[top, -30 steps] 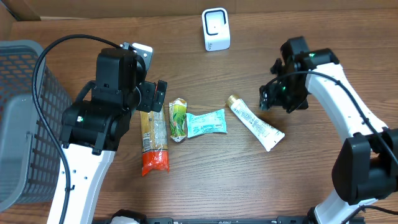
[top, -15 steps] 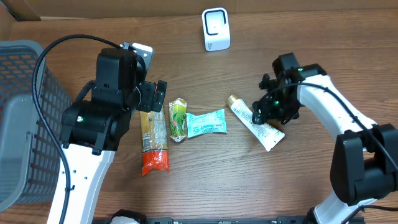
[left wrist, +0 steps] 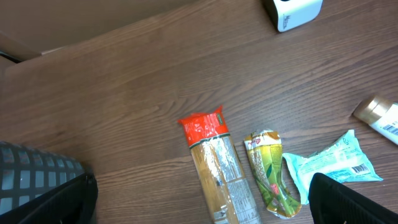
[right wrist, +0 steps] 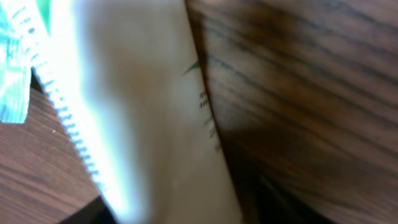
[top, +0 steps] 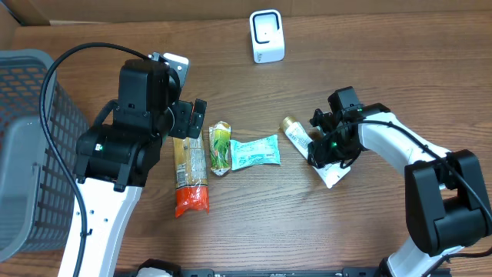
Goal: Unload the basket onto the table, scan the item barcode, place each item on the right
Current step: 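Lift the white tube and hold it in front of the scanner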
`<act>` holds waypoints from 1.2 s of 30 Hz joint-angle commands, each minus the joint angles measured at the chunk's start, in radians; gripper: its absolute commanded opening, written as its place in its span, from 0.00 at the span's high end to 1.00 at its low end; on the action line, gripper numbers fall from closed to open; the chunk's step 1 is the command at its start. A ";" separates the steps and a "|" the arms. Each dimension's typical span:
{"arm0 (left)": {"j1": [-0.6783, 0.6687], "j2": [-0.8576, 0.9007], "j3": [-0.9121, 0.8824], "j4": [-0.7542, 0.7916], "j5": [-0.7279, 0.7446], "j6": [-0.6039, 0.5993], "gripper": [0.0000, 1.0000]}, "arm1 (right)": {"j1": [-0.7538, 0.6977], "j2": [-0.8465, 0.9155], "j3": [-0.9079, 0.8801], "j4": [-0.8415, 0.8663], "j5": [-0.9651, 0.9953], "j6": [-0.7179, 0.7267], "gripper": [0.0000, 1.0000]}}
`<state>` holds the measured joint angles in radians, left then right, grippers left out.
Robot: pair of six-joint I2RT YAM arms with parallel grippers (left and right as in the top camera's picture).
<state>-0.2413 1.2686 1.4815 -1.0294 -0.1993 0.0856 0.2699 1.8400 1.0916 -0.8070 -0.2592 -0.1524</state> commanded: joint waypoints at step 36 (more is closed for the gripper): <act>0.005 0.006 0.008 0.001 -0.010 0.016 0.00 | -0.135 -0.264 0.298 0.035 -0.841 0.173 0.96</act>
<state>-0.2413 1.2686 1.4815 -1.0294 -0.1993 0.0856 0.1783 1.6295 1.3476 -0.8112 -0.8780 0.0048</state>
